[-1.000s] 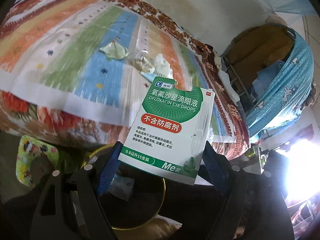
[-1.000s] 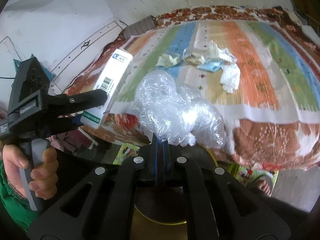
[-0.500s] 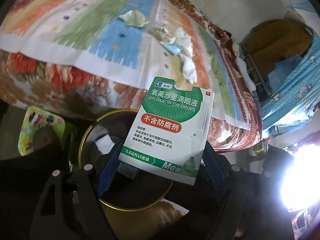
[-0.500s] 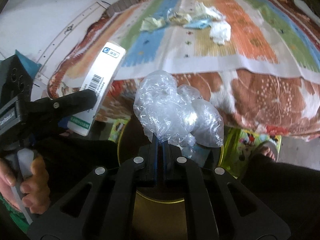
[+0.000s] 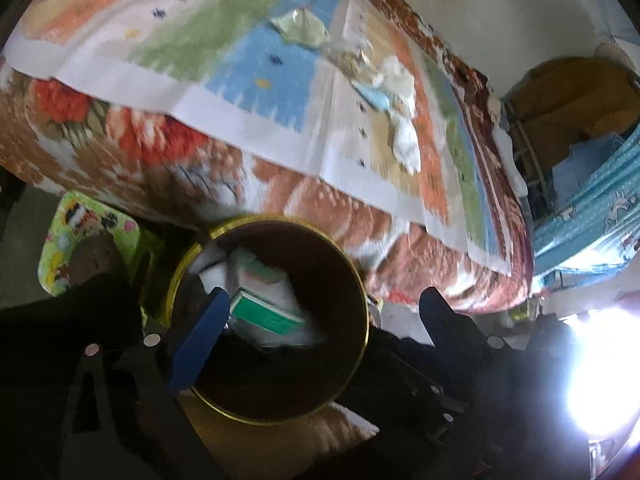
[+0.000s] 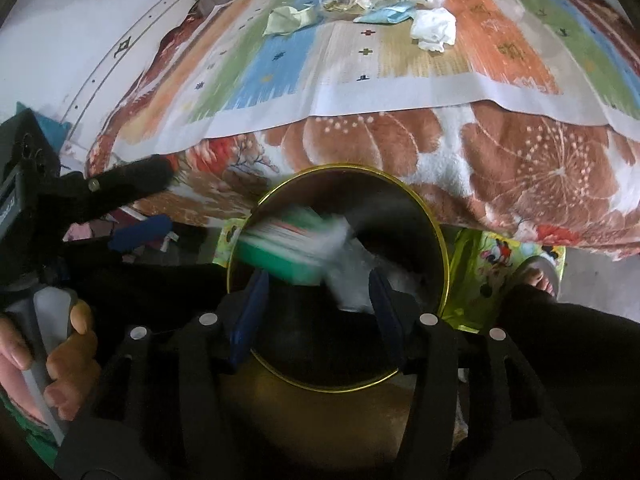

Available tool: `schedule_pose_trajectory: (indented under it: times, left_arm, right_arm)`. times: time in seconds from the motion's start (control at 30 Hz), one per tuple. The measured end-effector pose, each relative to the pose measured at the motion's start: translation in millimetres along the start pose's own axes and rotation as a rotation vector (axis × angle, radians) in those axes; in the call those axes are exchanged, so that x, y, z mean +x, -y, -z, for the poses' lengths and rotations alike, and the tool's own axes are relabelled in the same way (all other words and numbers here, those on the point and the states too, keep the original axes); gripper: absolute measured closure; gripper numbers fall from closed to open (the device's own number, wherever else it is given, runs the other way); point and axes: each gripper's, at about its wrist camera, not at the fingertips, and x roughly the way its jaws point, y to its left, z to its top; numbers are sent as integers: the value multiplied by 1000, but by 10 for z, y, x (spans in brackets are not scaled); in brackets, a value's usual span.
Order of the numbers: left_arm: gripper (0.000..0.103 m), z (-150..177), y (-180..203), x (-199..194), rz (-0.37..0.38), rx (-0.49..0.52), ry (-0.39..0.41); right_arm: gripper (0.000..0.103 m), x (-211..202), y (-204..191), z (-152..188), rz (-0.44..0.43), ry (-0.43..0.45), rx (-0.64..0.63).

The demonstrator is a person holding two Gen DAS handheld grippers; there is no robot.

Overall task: Collect trash
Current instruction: 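Open both tools to drop the bag and box into the bin, then move both open tools back over the trash on the sheet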

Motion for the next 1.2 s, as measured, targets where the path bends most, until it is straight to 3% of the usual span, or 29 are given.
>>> schedule_pose_trajectory:
  times: [0.33, 0.47, 0.67, 0.8, 1.03, 1.2]
  left_arm:
    - [9, -116, 87, -145, -176, 110, 86]
    - [9, -158, 144, -197, -220, 157, 111]
    - [9, -329, 132, -291, -214, 139, 131]
    - [9, -458, 128, -285, -218, 136, 118]
    - [9, -644, 246, -171, -144, 142, 64]
    - [8, -871, 273, -158, -149, 133, 94]
  right_arm:
    - [48, -185, 16, -198, -5, 49, -8]
    - [42, -308, 9, -326, 59, 90, -55]
    - [33, -434, -29, -499, 58, 122, -109]
    - [21, -535, -15, -661, 97, 173, -123]
    - [16, -585, 56, -1039, 171, 209, -158]
    - [12, -584, 60, -1298, 195, 248, -195]
